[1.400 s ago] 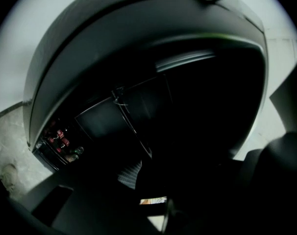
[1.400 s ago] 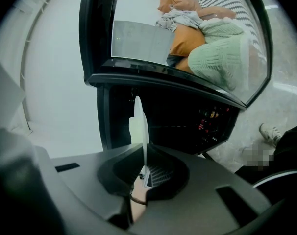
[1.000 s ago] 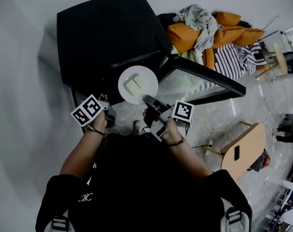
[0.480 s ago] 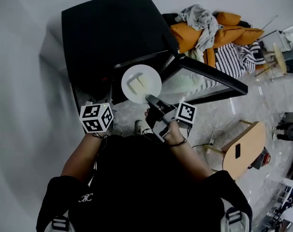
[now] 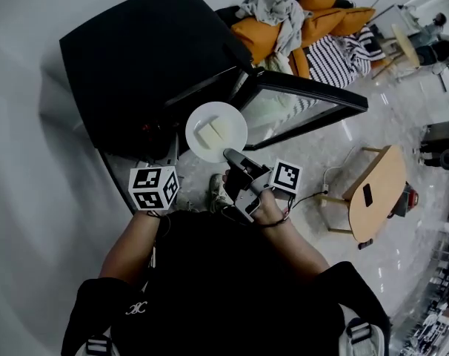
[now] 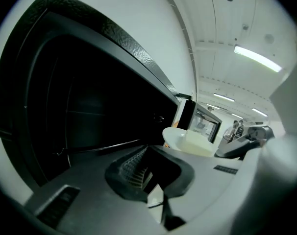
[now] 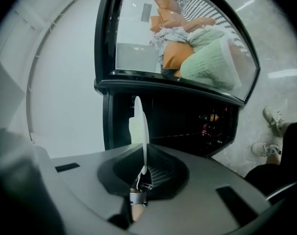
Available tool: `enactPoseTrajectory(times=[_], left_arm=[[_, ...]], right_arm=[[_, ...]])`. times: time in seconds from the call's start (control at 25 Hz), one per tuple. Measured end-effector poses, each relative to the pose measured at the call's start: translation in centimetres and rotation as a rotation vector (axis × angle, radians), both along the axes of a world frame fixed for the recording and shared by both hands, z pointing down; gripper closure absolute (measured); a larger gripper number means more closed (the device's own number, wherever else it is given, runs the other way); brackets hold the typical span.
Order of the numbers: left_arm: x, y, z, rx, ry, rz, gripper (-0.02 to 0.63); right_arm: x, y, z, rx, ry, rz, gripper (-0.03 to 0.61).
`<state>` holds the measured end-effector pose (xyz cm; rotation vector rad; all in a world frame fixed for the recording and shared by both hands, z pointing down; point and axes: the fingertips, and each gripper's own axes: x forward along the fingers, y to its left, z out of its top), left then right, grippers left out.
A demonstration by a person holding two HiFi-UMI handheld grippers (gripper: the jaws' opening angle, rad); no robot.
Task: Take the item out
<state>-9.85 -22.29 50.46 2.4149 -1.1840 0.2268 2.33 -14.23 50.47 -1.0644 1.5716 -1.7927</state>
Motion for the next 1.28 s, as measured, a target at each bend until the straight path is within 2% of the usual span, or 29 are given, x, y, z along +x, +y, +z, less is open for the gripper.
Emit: enactPoseTrajectory(times=[0.24,0.4,0.56,0.76,1.28], left_arm=[[2.6,-0.1,-0.1,-0.018,0.019,0.072,0.606],[6.7,1.7,0.3,-0.013,0.01,0.12,0.606],[10.7,3.2,-0.1,-0.013,-0.002,0.127,0.606],[10.5,2.9,0.4,-0.014,-0.01,0.126,0.606],[9.8,3.3,1.5,-0.045,-0.016,0.073,0.606]], right_arm=[[2.1,1.5,-0.3,-0.003,-0.007,0.097,0.557],[5.7,3.4,0.4,0.006,-0.012,0.144,0.557],[9.2,5.1,0.0,0.021,-0.004,0.133,0.557],[9.2,4.9,0.4,0.034,0.033,0.12,0.558],[9.5,5.1,0.8,0.034,0.026,0.077,0.559]])
